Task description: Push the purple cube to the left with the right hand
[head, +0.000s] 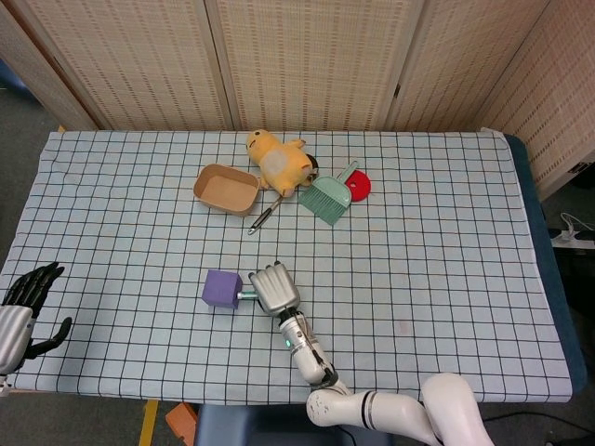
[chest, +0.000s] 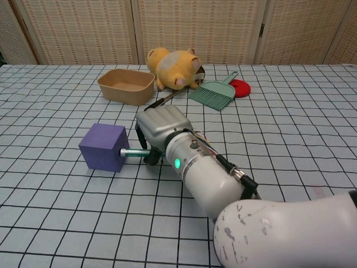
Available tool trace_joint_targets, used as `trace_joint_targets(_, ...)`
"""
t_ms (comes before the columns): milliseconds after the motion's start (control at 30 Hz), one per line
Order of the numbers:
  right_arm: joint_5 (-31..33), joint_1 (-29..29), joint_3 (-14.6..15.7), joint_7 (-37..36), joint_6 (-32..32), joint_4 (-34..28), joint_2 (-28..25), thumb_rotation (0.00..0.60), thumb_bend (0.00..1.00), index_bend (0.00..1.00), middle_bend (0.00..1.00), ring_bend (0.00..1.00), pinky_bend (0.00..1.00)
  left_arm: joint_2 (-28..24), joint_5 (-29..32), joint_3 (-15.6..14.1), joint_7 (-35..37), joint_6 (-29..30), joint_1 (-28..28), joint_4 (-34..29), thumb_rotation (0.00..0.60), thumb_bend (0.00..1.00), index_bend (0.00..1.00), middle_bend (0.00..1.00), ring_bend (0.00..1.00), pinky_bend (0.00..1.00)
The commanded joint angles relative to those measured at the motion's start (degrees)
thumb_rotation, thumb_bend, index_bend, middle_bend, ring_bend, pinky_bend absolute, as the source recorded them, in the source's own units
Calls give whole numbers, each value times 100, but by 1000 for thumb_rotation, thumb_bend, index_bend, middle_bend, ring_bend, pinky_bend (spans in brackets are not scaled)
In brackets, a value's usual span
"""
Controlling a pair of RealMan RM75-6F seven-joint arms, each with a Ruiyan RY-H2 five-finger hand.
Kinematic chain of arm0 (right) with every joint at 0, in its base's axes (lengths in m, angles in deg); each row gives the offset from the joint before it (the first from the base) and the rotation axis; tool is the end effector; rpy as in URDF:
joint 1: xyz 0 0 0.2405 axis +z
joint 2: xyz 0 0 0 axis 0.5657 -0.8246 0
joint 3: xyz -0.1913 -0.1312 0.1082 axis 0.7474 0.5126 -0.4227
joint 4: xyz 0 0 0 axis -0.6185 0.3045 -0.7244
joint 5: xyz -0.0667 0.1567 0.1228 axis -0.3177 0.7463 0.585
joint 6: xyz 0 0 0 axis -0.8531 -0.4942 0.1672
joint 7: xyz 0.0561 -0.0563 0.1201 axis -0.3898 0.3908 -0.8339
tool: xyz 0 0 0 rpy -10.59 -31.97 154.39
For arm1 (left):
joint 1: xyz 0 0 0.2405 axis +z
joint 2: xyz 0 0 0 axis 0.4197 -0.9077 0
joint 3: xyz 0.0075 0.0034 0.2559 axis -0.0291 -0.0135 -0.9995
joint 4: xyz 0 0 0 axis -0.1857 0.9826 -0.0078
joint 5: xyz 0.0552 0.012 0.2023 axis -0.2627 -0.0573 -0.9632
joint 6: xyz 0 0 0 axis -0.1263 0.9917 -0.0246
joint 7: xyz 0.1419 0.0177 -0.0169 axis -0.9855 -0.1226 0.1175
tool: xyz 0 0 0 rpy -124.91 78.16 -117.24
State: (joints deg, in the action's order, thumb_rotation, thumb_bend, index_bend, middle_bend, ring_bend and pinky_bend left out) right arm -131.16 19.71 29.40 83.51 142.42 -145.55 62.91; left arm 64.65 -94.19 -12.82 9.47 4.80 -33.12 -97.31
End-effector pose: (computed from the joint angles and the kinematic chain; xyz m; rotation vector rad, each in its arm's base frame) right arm -0.0047 -0.3143 -0.1669 1.9202 -0.7910 0.8840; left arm -0.3219 0.1970 0.1765 -1.4423 -0.9524 -1.0775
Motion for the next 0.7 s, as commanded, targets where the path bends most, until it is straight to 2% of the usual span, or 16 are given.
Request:
trace_joint_targets(33, -9, 33, -13, -90, 38, 1, -7, 600, 343, 970, 727, 514, 464, -4, -8, 0, 9, 26, 11, 7, 600, 429, 0, 0, 0, 68)
trace_joint_targets(167, -27, -127, 106, -65, 213, -293, -266, 600, 343, 970, 727, 514, 463, -3, -29, -3, -12, 73, 30, -2, 600, 429, 0, 0, 0, 69)
trace_joint_targets(267, -25, -408, 334, 65, 424, -757, -664, 600, 344, 970, 727, 514, 464, -2, -36, -9, -56, 77, 35, -17, 600, 429, 0, 0, 0, 69)
trace_joint_targets(500, -203, -1446, 1190, 139, 1186, -2213, -2157, 600, 343, 955, 728, 514, 463, 16, -69, -23, -222, 103, 48, -84, 600, 430, 0, 0, 0, 68)
trace_joint_targets(600, -248, -1824, 1516, -52, 1345, -2552, -2724, 600, 343, 936, 727, 514, 463, 33, -78, -26, -318, 102, 46, -111, 600, 430, 0, 0, 0, 68)
trace_joint_targets(700, -294, -2060, 1743, -388, 1302, -2659, -3073, 600, 342, 884, 728, 506, 463, 57, -81, -30, -429, 74, 34, -141, 600, 431, 0, 0, 0, 68)
